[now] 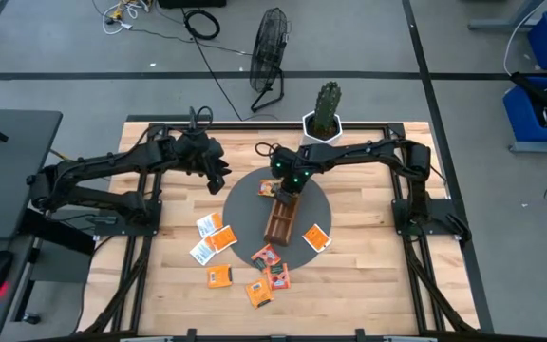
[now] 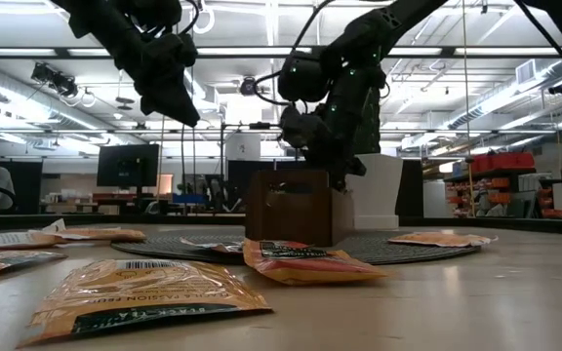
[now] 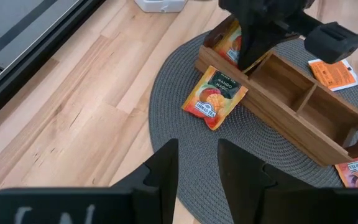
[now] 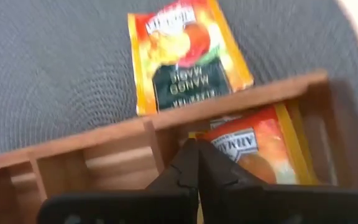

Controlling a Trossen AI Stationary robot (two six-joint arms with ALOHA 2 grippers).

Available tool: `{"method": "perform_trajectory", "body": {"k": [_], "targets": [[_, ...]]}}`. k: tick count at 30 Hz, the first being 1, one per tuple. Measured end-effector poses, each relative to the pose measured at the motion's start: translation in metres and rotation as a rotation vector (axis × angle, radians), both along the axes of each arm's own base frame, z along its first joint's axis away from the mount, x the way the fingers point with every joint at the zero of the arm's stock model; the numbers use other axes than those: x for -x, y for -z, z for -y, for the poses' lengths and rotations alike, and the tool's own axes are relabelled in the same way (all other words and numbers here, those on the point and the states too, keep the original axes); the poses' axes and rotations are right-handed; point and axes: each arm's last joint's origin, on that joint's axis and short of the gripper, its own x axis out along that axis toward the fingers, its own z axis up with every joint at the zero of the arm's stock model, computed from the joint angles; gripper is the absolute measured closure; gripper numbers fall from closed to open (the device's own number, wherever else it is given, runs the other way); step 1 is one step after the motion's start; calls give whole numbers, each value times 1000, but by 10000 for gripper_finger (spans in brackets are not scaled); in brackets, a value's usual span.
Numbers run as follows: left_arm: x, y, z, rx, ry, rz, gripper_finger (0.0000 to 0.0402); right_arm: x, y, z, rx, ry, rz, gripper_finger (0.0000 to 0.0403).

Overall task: Pick & Place Tea
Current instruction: Put the orange tea bag into the top section of the wooden organizer

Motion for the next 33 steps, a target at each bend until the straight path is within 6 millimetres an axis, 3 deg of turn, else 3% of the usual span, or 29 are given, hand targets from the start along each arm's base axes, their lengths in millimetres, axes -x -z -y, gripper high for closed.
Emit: {"method": "perform_trajectory", "body": {"k": [15,27,33], "targets": [[-8,2,-2,-97,114,-7,287,-18,-61,3,119,-45,112,403],[-53,52,-6,-67,326,-76,284,3,-121,-21,253,110,238,397],[-68,77,2,-70,424,-148,253,24,-143,-22,303,212,235,393]]}}
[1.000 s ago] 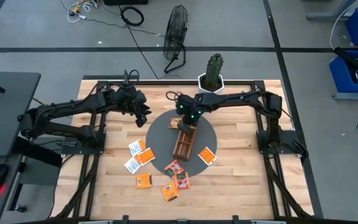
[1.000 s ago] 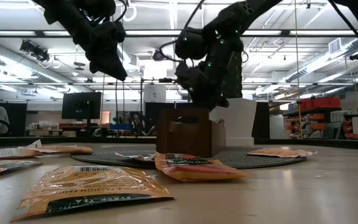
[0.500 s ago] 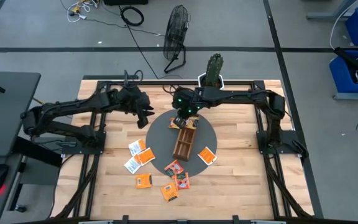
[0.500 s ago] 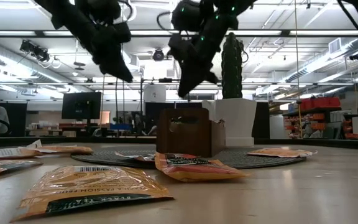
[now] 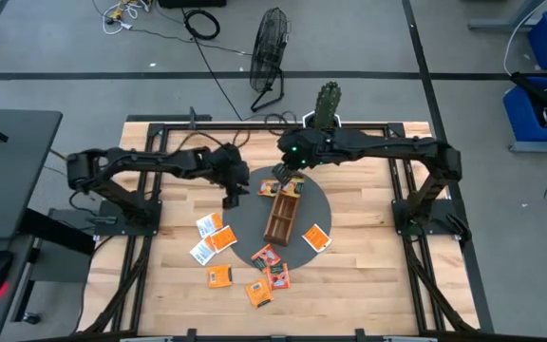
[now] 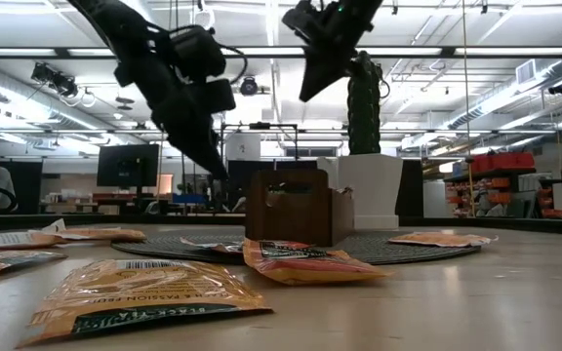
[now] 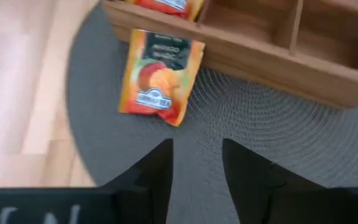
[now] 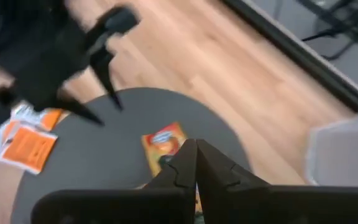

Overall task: Pick & Place Tea
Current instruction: Put the orange tea bag into the top section of the wooden organizer

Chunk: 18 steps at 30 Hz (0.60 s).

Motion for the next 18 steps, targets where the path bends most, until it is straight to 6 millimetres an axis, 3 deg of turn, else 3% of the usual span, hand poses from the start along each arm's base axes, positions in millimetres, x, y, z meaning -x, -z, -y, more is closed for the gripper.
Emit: {"method": "perform_trajectory", "body": {"k": [10,18], "targets": [[-22,18,17,-79,94,29,167,16,-9,-3,17,95,-37,394],[-37,40,20,-148,91,32,162,17,-9,-13,55,122,-52,394]]}}
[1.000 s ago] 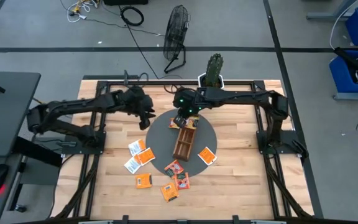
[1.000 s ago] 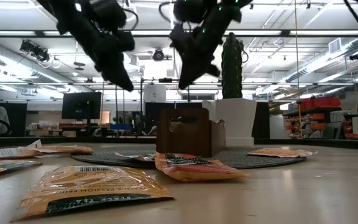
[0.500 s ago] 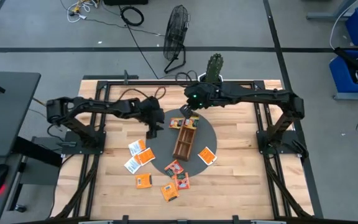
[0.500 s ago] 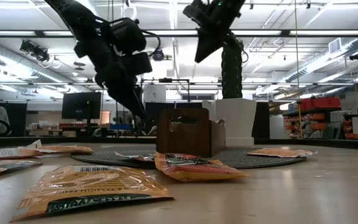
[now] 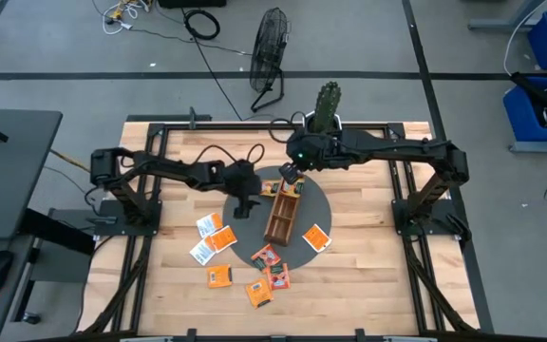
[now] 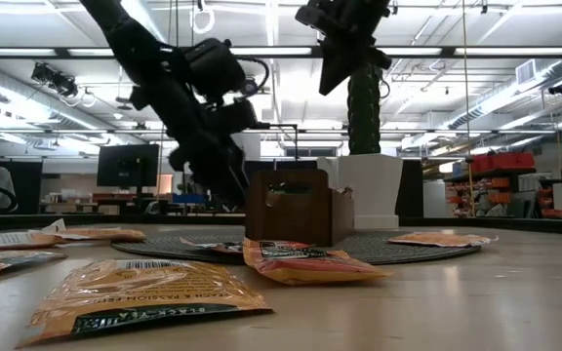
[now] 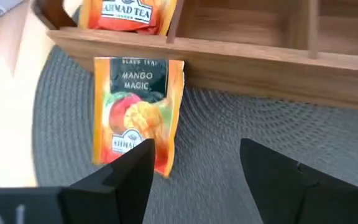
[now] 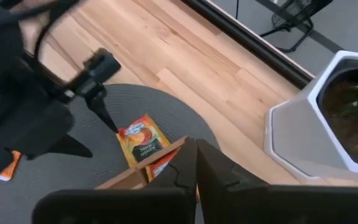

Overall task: Pick & Place Tea
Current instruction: Put the orange tea bag into the top section of the wooden organizer

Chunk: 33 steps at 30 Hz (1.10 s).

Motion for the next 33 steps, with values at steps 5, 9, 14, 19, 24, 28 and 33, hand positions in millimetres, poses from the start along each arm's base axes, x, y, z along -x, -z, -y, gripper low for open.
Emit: {"method": "perform_trajectory", "body": {"k": [5,9,14,19,24,28,33], "targets": [[-4,15,-2,-41,-38,-23,165,3,0,-5,-7,14,-17,394],[-8,20,-5,-94,-83,-16,165,3,0,-7,-9,7,-22,394],[-14,22,-7,-114,-97,42,165,3,1,-8,-18,22,-14,394],[-15,22,-8,-118,-102,50,178,3,1,-8,-19,22,-21,394],[-15,22,-9,-133,-115,45,242,4,1,-8,-19,22,-22,394],[-14,22,-9,-145,-104,42,323,4,1,-8,-19,22,-22,394],[-14,23,-11,-159,-92,33,393,4,1,-8,-19,22,-22,394]]}}
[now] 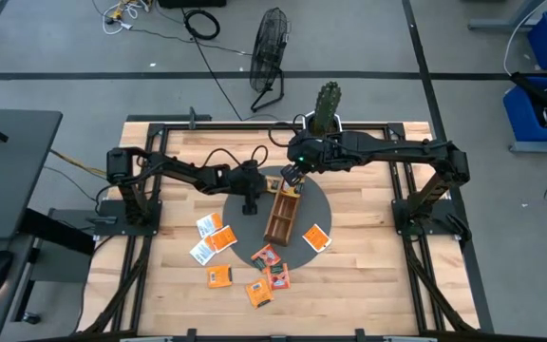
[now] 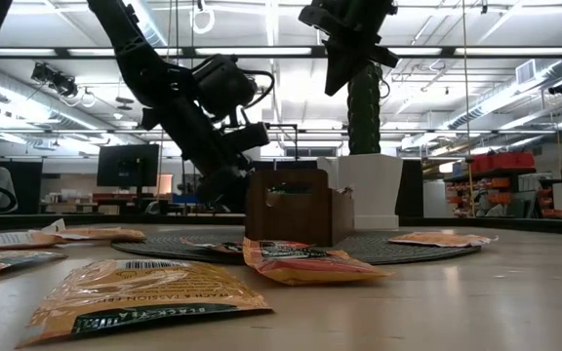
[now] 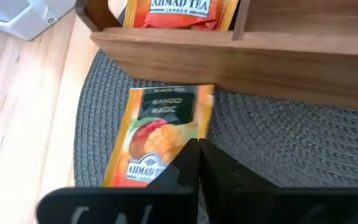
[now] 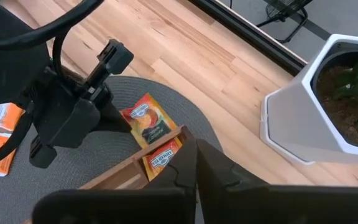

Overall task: Pick & Place Tea
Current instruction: Put the orange tea bag into the top section of the wooden organizer

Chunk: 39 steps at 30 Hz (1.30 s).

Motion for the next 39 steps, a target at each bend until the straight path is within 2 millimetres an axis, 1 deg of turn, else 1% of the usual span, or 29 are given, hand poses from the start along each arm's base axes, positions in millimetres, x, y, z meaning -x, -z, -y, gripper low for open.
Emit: {"method": "perform_trajectory", "body": {"k": [3,9,14,17,20,25,29,32,35,37,39], "targets": [[3,0,-4,15,-27,-21,398,0,0,0,0,0,0,394],[12,-9,-13,24,-59,-46,399,0,0,0,0,0,0,394],[16,-20,-18,35,-94,-24,379,0,0,0,0,0,0,394],[19,-23,-17,34,-91,-42,360,0,0,0,0,0,0,394],[22,-21,-15,47,-45,-82,333,0,0,0,2,1,0,394],[24,-18,-11,61,39,-127,262,0,0,1,29,17,-4,394],[20,-19,-8,3,115,-113,202,0,0,1,29,17,-3,394],[16,-14,-7,-26,148,-101,171,0,0,1,29,17,-3,394],[13,-8,-8,-40,157,-101,161,0,0,1,28,18,-5,394],[13,-2,-9,-50,145,-123,163,1,0,1,26,21,-4,394],[11,-1,-10,-64,136,-116,172,1,0,1,22,21,-3,394]]}}
